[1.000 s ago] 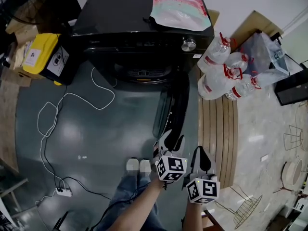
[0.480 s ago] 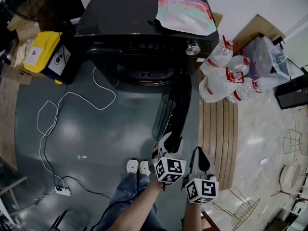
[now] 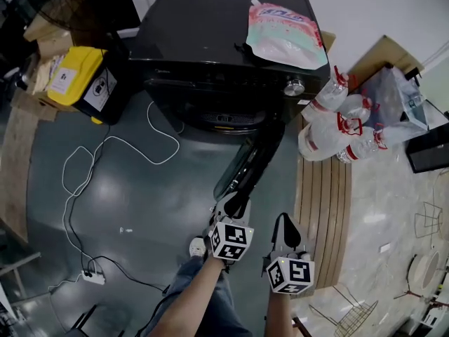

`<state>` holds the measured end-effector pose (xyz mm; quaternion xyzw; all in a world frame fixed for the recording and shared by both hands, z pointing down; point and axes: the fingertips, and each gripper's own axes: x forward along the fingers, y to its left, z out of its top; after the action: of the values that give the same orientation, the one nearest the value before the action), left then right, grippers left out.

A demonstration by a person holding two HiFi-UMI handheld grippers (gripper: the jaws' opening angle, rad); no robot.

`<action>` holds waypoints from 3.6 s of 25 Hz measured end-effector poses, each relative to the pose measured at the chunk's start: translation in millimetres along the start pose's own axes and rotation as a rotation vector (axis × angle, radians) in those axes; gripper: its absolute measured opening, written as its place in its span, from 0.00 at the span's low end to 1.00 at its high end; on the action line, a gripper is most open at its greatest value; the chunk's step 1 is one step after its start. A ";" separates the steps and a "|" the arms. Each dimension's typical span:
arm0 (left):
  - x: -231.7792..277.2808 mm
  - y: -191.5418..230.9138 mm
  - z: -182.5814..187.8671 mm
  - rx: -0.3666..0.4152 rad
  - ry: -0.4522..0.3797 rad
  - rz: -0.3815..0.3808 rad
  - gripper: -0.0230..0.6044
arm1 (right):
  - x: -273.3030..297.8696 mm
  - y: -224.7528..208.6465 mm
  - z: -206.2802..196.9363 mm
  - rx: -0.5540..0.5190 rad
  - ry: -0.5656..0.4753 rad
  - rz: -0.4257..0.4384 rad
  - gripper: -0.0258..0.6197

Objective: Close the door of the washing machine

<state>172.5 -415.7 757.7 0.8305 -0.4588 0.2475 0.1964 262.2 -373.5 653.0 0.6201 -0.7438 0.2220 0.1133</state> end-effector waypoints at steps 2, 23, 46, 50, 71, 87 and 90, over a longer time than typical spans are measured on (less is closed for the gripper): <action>-0.5 17.8 1.0 -0.001 0.001 0.001 0.24 | 7.9 9.7 4.8 -0.007 -0.003 0.027 0.06; 35.5 189.8 52.2 0.132 0.031 -0.166 0.30 | 159.0 98.6 64.6 -0.050 0.009 0.155 0.06; 103.6 287.8 119.3 0.178 0.009 -0.078 0.34 | 260.6 113.3 93.7 -0.063 0.093 0.152 0.06; 109.5 292.9 124.3 0.172 0.003 -0.068 0.34 | 266.9 112.8 93.3 -0.066 0.101 0.150 0.06; 113.3 299.3 128.6 0.126 0.004 -0.006 0.38 | 279.5 114.6 89.0 -0.046 0.116 0.130 0.06; 83.7 293.0 132.9 0.133 -0.095 0.010 0.15 | 261.6 118.4 96.6 -0.053 0.082 0.136 0.06; 62.6 288.9 142.4 0.098 -0.144 0.027 0.12 | 249.7 119.9 101.5 -0.055 0.057 0.144 0.06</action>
<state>-14.3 -681.1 709.4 0.8484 -0.4704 0.2120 0.1185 105.1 -623.2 652.2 0.5552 -0.7887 0.2266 0.1353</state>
